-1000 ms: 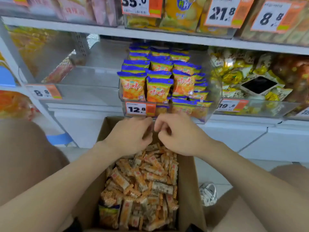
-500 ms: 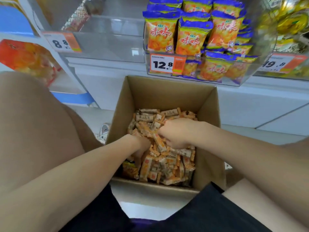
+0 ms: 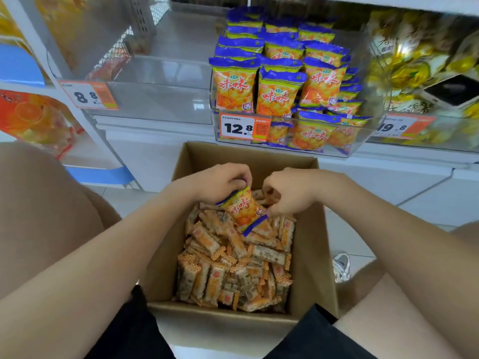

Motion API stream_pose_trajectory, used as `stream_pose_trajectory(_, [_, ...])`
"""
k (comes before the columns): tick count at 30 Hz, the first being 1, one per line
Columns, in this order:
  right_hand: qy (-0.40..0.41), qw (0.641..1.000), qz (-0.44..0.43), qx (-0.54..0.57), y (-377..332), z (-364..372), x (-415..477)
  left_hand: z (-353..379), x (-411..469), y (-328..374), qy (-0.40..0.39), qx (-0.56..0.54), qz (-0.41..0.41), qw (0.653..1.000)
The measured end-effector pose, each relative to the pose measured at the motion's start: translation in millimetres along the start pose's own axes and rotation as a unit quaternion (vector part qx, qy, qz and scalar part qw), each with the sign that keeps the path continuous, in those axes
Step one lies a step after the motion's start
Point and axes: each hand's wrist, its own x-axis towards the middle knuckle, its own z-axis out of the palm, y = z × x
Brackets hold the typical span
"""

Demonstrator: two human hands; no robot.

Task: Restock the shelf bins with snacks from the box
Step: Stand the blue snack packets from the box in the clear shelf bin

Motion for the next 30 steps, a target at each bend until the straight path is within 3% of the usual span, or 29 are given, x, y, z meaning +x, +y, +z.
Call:
stream_pose_trajectory(2, [0.04, 0.994, -0.025, 0.1, 10, -17, -16, -17, -3, 14, 0.051, -0.053, 0.033, 0.997])
stream_pose_trajectory(6, [0.147, 0.946, -0.062, 0.281, 16, -36, -44, -38, -12, 49, 0.161, -0.179, 0.099, 0.966])
stream_pose_trajectory(9, [0.216, 0.903, -0.049, 0.369, 16, -47, -63, -47, -12, 73, 0.272, -0.188, 0.129, 0.935])
stream_pose_trajectory(12, [0.23, 0.86, -0.051, 0.453, 21, -56, -82, -49, -9, 93, 0.347, -0.208, 0.131, 0.905])
stream_pose_trajectory(15, [0.302, 0.81, -0.027, 0.502, 40, -67, -93, -50, -7, 106, 0.424, -0.165, 0.123, 0.882])
stream_pose_trajectory(19, [0.467, 0.713, 0.04, 0.522, 80, -76, -90, -63, 5, 109, 0.446, 0.067, 0.132, 0.882])
stream_pose_trajectory(21, [0.494, 0.715, 0.072, 0.491, 97, -76, -84, -66, 16, 108, 0.414, 0.166, 0.121, 0.887])
stream_pose_trajectory(25, [0.459, 0.786, 0.104, 0.401, 112, -68, -60, -65, 33, 104, 0.365, 0.315, 0.08, 0.872])
stream_pose_trajectory(30, [0.478, 0.811, 0.092, 0.323, 111, -63, -44, -61, 46, 84, 0.343, 0.39, 0.032, 0.854])
